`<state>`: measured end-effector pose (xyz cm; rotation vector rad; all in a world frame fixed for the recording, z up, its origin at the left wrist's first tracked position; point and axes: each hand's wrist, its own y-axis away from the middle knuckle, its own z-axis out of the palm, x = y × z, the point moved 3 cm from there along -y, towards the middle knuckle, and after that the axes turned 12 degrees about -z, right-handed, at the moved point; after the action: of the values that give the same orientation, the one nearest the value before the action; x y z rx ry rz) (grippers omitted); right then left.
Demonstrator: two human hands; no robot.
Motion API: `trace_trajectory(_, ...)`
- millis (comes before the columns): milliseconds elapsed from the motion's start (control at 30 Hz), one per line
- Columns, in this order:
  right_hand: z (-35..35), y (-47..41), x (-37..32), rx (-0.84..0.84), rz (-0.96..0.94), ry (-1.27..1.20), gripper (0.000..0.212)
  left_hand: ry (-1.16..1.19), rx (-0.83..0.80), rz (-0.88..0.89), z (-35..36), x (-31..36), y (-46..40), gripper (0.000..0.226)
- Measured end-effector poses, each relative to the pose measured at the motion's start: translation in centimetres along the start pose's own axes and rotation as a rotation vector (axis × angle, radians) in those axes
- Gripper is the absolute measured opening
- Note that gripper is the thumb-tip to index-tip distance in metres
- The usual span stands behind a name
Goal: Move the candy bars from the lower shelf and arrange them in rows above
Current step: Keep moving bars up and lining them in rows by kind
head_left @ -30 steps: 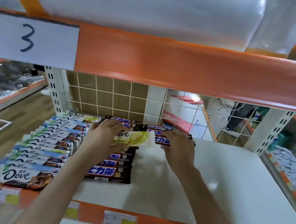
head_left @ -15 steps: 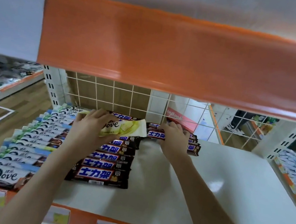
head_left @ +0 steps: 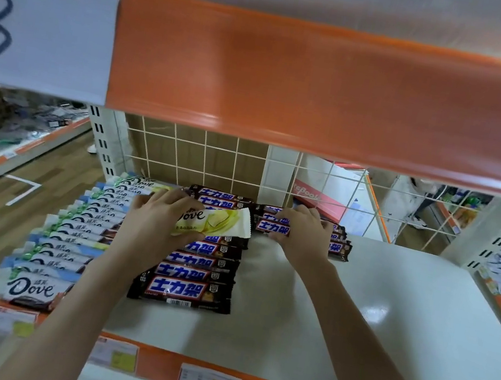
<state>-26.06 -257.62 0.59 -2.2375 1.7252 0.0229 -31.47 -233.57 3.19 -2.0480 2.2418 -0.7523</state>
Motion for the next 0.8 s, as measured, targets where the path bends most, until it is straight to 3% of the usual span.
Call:
trace_trajectory(267, -2.4, 1.8, 0.1, 0.139, -0.02, -0.016, 0.035, -0.019, -0.016, 0.008, 0.1, 0.2, 1.5, 0.049)
trace_trajectory(800, -2.9, 7.2, -2.5, 0.086, -0.052, -0.015, 0.036, -0.051, 0.057, 0.02, -1.0, -1.9, 5.8, 0.047)
